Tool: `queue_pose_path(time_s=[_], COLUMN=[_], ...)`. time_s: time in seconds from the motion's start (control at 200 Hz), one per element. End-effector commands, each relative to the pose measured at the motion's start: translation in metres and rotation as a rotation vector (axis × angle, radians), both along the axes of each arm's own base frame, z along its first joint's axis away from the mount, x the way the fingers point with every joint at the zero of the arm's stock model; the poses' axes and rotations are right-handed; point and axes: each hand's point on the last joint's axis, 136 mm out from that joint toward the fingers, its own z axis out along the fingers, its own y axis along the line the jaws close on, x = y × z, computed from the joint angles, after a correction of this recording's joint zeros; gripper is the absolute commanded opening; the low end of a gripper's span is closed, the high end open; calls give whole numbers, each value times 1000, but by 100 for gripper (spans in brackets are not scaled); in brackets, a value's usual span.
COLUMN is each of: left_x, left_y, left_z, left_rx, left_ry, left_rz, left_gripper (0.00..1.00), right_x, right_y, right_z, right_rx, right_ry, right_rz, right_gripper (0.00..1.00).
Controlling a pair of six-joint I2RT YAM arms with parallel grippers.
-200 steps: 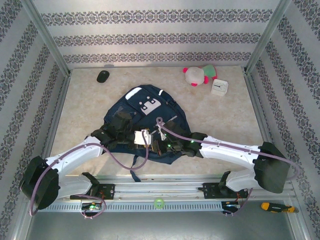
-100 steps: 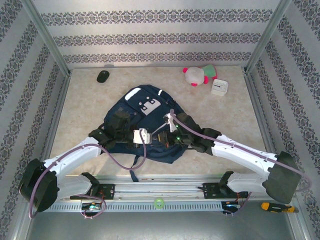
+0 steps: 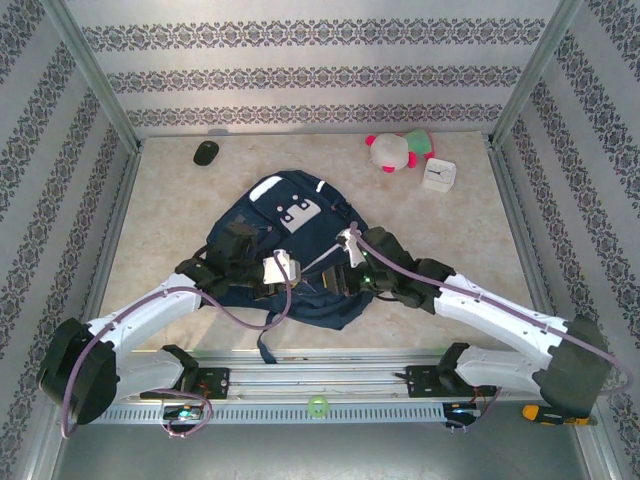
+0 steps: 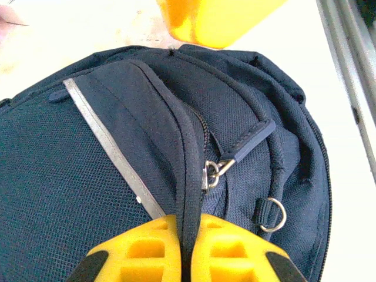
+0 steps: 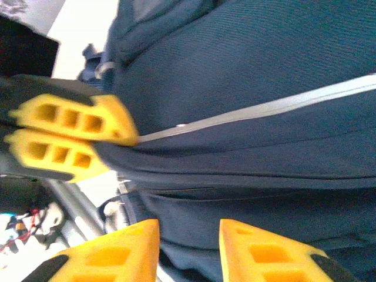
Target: Pack the student bag
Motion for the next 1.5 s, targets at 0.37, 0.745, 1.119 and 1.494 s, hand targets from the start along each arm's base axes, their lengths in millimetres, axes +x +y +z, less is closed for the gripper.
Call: queue_pose_path(time_s=[0.37,0.745,1.119,1.494], left_x=[-4,-2,6,-1], left_y=[-19,-19,-10,6], left_z=[16,25,21,18], left_rx=[-183,-226,-191,-95], left_ry=[178,159,104,55], left_rz=[21,33,88,67], left_gripper=[4,7,32,0], right_x=[-9,10,10,27], right_y=[42,27,22,-18], right_z=[-1,-26,-14,-14], right_rx=[-41,-220,-160,-98], right_ry=[-46,-87,-78,-9], right_rz=[137,92,88,-68], right_gripper=[43,32,0,0])
